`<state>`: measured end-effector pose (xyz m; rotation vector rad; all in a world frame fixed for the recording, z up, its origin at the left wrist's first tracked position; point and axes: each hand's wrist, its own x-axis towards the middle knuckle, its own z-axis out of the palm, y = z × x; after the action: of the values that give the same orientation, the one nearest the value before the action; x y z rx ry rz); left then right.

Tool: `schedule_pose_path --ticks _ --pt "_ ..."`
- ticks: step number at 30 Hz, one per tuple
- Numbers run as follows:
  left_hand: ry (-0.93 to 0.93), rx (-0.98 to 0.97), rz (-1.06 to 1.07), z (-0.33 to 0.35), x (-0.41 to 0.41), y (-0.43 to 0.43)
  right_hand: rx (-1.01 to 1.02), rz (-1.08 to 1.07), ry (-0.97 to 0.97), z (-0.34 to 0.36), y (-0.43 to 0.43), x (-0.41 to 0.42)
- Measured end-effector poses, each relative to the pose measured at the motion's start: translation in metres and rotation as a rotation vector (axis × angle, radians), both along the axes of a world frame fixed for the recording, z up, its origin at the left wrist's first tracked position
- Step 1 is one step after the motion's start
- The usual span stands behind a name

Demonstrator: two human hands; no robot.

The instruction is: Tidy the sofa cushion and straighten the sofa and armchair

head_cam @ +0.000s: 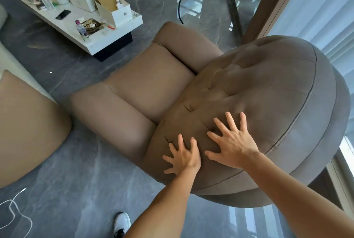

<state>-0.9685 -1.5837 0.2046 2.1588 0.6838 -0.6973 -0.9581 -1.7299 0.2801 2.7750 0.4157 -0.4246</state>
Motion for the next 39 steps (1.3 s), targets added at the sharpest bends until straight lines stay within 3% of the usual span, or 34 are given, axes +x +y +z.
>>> schedule_pose_path --ticks 7,28,33,39 --pt "0.117 -0.048 0.043 -0.024 0.004 0.005 0.018 -0.012 0.025 -0.007 -0.016 -0.007" --pt "0.090 -0.125 0.042 -0.021 0.014 0.053 0.059 -0.106 -0.012 -0.012 0.046 -0.005" --pt "0.083 -0.087 -0.057 -0.015 0.012 0.063 0.047 -0.101 -0.005 -0.006 0.053 -0.003" --pt "-0.003 -0.064 -0.409 0.018 0.024 0.086 -0.003 -0.231 0.097 0.020 0.075 -0.011"
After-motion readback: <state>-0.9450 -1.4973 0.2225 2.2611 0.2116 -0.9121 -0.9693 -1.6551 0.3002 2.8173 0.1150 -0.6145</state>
